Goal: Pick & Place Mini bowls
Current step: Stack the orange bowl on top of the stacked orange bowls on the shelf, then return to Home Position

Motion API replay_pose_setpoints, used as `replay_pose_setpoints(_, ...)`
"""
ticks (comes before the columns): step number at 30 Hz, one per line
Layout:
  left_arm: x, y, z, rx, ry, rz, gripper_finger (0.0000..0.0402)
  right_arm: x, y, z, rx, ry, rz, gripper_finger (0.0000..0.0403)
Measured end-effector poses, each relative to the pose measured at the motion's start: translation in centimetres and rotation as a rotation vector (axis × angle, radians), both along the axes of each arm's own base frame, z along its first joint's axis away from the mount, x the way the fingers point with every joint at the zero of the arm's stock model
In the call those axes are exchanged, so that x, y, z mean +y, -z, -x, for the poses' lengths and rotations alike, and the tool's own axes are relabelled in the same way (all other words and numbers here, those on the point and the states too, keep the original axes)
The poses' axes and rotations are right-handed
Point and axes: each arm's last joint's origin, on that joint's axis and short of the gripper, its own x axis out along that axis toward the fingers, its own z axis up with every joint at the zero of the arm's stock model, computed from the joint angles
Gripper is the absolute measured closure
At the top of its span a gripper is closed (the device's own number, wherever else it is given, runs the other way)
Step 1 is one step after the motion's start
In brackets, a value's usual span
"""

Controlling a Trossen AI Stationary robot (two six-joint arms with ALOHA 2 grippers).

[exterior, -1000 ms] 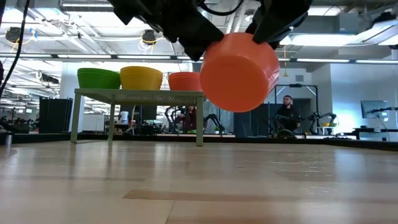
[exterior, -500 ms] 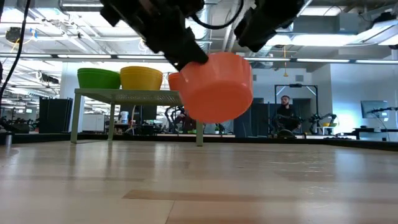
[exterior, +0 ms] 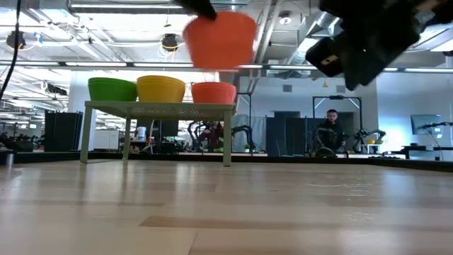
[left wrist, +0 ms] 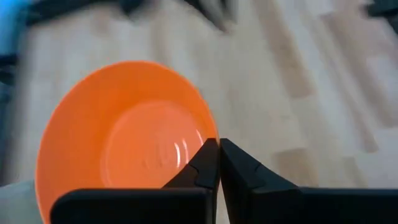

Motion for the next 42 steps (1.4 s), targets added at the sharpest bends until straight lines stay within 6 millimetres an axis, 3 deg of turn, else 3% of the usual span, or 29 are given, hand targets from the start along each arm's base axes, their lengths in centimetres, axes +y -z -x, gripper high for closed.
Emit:
replay_pose_setpoints(4, 3.4, -4.4, 0.6, -0.108, -0.057, -0.077, 0.0392, -0.3, 1.7, 1.3, -0.046, -0.053, -0.041, 0.0333)
replay_pose_setpoints(7, 7.3, -6.1, 1.2, -0.148, -0.147, -0.138, 0.0392, -0.5, 2.7, 2.1, -0.125, -0.139, -0.097, 0.0333)
replay_pose_setpoints(10, 11.7, -6.7, 2.1, -0.151, -0.287, -0.153, 0.0393, -1.1, 3.1, 2.6, -0.178, -0.213, -0.09, 0.0333)
replay_pose_setpoints(13, 16.0, -6.5, 2.7, -0.135, -0.4, -0.137, 0.0391, -1.9, 2.8, 2.6, -0.187, -0.163, -0.105, 0.0333)
replay_pose_setpoints(17, 20.0, -5.4, 2.7, -0.116, -0.419, -0.035, 0.0394, -2.9, 2.3, 2.4, -0.22, -0.116, -0.11, 0.0333)
replay_pose_setpoints(20, 21.1, -4.3, 1.8, -0.105, -0.409, -0.042, 0.0391, -3.5, 2.2, 2.3, -0.237, -0.102, -0.104, 0.0333)
replay_pose_setpoints(28, 21.3, -1.6, -0.6, -0.023, -0.347, -0.079, 0.0387, -4.2, 2.2, 2.2, -0.234, -0.053, -0.115, 0.0333)
replay_pose_setpoints(36, 21.5, -1.3, -0.7, -0.006, -0.39, -0.122, 0.0335, -3.9, 2.1, 2.1, -0.226, -0.024, -0.143, 0.0333)
replay_pose_setpoints(42, 19.7, -2.1, -0.9, -0.029, -0.39, -0.182, 0.0295, -4.0, 1.9, 2.0, -0.229, -0.02, -0.144, 0.0333)
